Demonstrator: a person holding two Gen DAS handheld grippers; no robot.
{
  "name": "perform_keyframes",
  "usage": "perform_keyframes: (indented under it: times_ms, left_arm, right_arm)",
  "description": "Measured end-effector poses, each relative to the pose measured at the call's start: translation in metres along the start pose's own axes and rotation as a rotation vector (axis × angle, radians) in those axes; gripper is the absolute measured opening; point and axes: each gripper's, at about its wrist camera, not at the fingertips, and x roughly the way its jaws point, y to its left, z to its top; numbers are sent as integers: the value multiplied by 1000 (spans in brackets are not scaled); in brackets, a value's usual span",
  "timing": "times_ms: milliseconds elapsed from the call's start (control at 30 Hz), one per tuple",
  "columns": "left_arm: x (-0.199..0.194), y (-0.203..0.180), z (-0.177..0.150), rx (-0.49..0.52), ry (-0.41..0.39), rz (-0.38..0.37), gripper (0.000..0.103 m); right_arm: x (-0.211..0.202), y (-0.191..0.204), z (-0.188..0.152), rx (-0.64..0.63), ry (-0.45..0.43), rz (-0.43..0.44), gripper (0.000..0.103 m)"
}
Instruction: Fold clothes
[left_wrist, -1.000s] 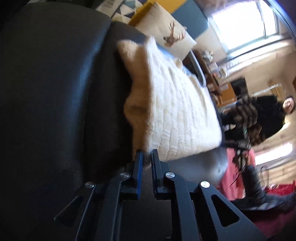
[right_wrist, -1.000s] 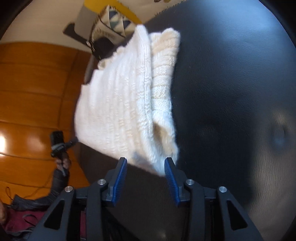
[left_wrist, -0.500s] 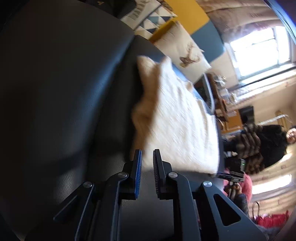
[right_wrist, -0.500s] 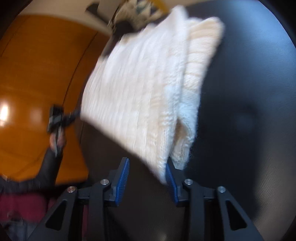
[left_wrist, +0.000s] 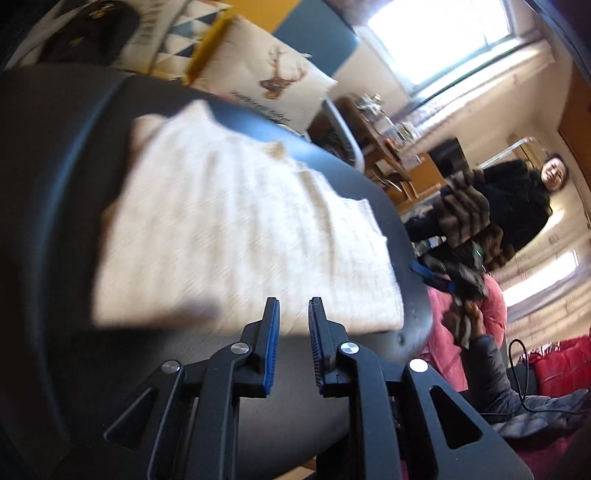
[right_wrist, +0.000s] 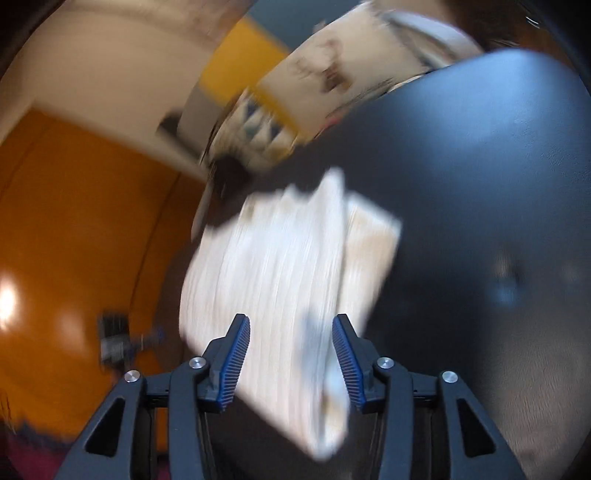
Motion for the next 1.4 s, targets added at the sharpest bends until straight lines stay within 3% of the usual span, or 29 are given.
perform_keyframes:
  times_ms: [167, 267, 400, 533, 600, 667, 733, 833, 900, 933, 967, 1167, 1267, 1333, 1400]
  left_arm:
    - [21, -3, 46, 83, -26, 102, 23]
    - [32, 0, 77, 137, -50, 178, 24]
    - [51, 19, 114, 150, -11, 257, 24]
    - [76, 31, 133, 218, 58, 357, 24]
    - [87, 31, 136, 266, 106, 361, 30]
    - [103, 26, 136, 324, 162, 347, 47]
    - [116, 24, 134, 368, 187, 354, 55]
    - [128, 18, 128, 440, 171, 388, 59]
    - [131, 10, 122, 508, 149, 408, 43]
    - [131, 7, 120, 517, 142, 399, 15]
    - [129, 5, 118, 515, 127, 401, 9]
    - [103, -3, 119, 457, -23, 400, 4]
    - [86, -12, 127, 455, -117, 396, 4]
    - [92, -10, 136, 428, -132, 406, 4]
    - [116, 1, 140, 403, -64, 471, 4]
  right_arm:
    - [58, -5, 31, 69, -59, -97, 48]
    - [80, 25, 42, -37, -56, -139, 50]
    - [134, 84, 49, -271, 85, -197, 50]
    - [182, 96, 59, -392, 247, -291, 50]
    - [202, 96, 59, -433, 306, -345, 50]
    - [225, 91, 57, -447, 362, -385, 51]
    - [231, 88, 49, -465, 361, -382, 56]
    - [228, 89, 37, -565, 331, -387, 52]
    - [225, 90, 29, -584, 299, -409, 46]
    - [223, 91, 28, -581, 287, -413, 39]
    - [222, 93, 26, -581, 273, -418, 32]
    - [209, 105, 18, -622, 177, -450, 14]
    - [196, 114, 34, -623, 122, -453, 10]
    - [199, 111, 48, -604, 112, -487, 10]
    - [205, 96, 57, -553, 134, -506, 11]
